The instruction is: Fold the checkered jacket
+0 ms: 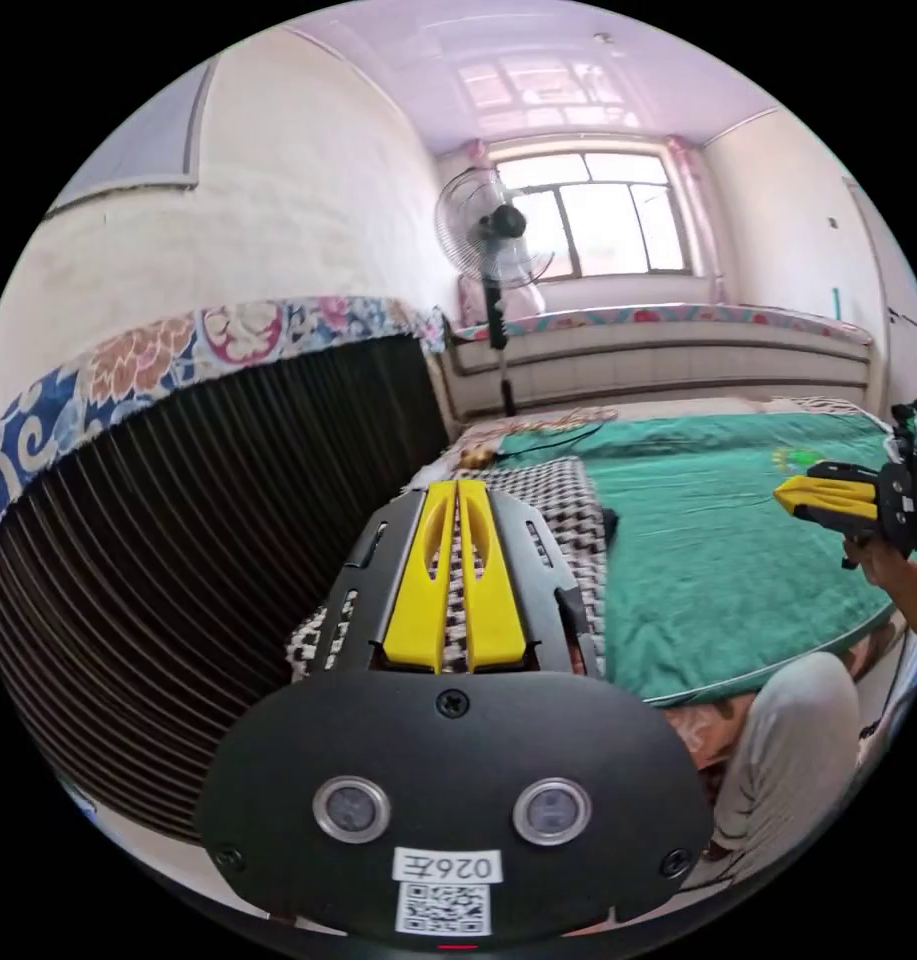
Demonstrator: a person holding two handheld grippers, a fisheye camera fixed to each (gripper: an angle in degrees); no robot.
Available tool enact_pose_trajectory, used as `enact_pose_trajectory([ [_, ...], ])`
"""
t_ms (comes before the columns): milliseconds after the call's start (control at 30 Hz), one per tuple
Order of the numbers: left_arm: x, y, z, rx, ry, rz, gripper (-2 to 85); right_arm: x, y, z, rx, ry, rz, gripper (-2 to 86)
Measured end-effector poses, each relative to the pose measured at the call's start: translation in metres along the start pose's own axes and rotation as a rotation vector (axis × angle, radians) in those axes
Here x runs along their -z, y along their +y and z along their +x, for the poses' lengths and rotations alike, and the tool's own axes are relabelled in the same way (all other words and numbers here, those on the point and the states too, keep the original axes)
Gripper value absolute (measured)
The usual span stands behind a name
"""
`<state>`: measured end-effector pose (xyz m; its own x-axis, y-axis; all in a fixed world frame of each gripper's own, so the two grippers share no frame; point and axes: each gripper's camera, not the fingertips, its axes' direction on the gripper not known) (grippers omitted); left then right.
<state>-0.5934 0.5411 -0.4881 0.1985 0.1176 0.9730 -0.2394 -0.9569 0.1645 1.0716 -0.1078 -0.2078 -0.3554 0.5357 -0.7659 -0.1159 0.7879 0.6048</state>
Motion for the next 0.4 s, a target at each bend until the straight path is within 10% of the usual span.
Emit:
enact_pose_trajectory([
  [400,0.037,-0.170,0.453,-0.212,0.947,0.148,-1.0,0.299,0.182,0.179,-0.650,0.490,-0.124,-0.9],
])
